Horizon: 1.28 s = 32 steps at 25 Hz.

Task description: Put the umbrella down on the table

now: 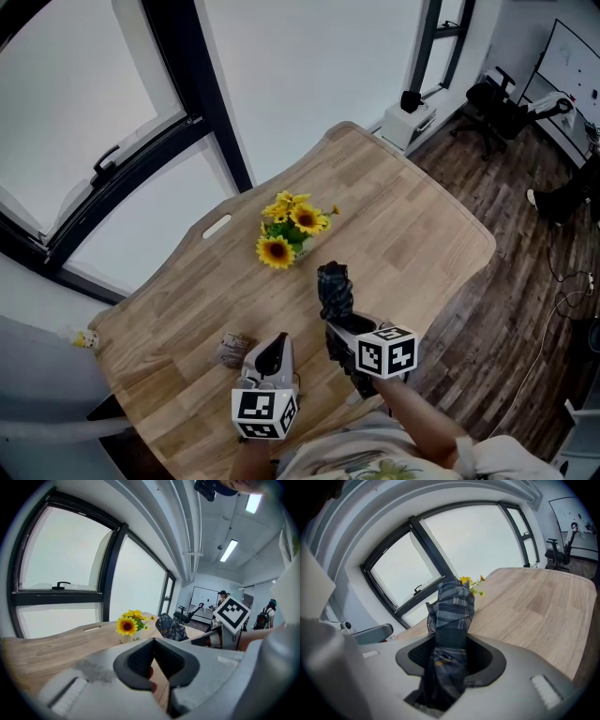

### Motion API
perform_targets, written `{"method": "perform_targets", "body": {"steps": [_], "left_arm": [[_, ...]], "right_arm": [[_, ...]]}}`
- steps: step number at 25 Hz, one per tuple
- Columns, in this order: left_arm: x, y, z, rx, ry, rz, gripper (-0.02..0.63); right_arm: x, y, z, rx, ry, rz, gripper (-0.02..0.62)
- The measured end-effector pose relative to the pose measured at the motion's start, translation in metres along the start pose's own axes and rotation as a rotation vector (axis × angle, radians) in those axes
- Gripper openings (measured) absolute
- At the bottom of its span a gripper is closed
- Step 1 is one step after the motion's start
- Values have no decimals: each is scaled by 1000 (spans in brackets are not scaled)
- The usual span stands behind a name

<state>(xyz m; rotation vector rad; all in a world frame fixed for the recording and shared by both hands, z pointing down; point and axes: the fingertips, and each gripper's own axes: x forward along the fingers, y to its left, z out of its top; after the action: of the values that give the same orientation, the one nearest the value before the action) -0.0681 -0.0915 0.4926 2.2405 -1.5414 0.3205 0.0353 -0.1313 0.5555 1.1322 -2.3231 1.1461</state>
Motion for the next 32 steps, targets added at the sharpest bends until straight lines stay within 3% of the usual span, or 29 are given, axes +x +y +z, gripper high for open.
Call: {"method": "perform_targets", "body": {"steps": [32], "left_arm": [[11,18,-15,-41,30,17,2]], "right_arm": [[34,-31,-28,30,100,-51,183]]}}
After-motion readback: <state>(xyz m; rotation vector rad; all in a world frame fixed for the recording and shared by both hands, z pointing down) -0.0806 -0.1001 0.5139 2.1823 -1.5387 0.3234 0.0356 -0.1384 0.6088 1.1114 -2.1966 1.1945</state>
